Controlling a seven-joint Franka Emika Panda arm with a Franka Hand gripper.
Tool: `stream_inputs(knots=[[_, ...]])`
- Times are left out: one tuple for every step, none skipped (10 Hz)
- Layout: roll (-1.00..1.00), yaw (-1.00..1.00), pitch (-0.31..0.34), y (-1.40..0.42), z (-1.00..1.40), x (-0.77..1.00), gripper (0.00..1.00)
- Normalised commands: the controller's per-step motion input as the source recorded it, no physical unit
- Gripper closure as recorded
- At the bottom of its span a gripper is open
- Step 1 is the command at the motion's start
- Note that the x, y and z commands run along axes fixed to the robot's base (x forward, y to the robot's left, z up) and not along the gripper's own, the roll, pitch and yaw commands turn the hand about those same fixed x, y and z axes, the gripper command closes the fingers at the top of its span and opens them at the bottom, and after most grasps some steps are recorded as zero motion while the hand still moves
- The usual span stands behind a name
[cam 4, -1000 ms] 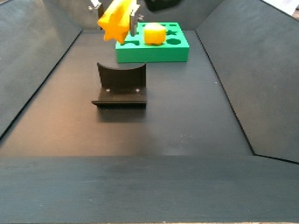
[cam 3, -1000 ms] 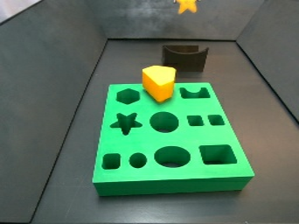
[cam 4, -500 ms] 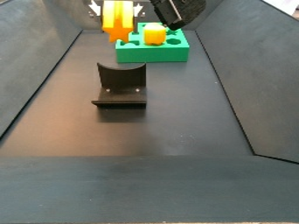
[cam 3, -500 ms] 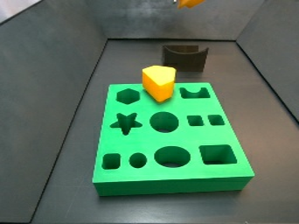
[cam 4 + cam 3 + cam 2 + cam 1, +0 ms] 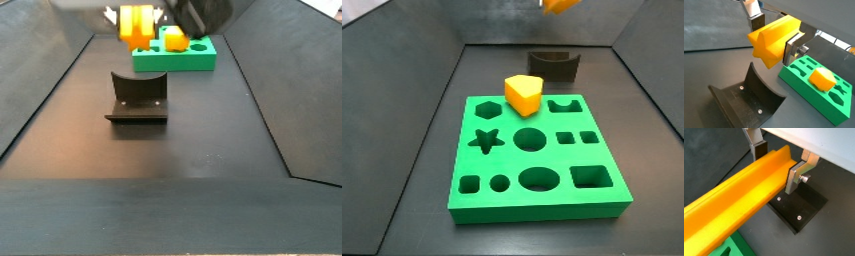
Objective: Pick up the star object. Move up. Place the star object on the fixture. Regrasp the star object. Move to above the board. Insert the star object.
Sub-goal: Place the star object on the fixture.
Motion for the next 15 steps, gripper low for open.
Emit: stream_inputs(knots=[[-1.00, -0.16, 0.064, 0.08, -1.00, 0.12, 1.00], [-1.00, -0.16, 0.069, 0.08, -1.00, 0.13, 1.00], [-1.00, -0.17, 0.068, 0.08, -1.00, 0.14, 1.00], [-0.97, -0.18, 0.062, 0.09, -1.00, 0.14, 1.00], [-0.80, -0.17, 0.048, 0.10, -1.00, 0.15, 1.00], [-0.57, -0.15, 0.031, 0.11, -1.00, 0.17, 1.00], [-0.41, -0.13, 0.022, 0.11, -1.00, 0.18, 1.00], [-0.25, -0.12, 0.018, 0.12, -1.00, 0.19, 1.00], [-0.17, -0.11, 0.005, 0.10, -0.92, 0.19, 1.00], [-0.16, -0.10, -0.009, 0.09, -0.72, 0.15, 1.00], [-0.14, -0.09, -0.012, 0.08, -0.54, 0.12, 1.00], [-0.09, -0.06, -0.013, 0.06, -0.54, 0.09, 1.00], [-0.09, -0.05, -0.012, 0.06, -0.54, 0.09, 1.00], [0.00, 0.00, 0.000, -0.50, -0.17, 0.00, 1.00], [0.00, 0.00, 0.000, 0.00, 0.00, 0.00, 0.00]])
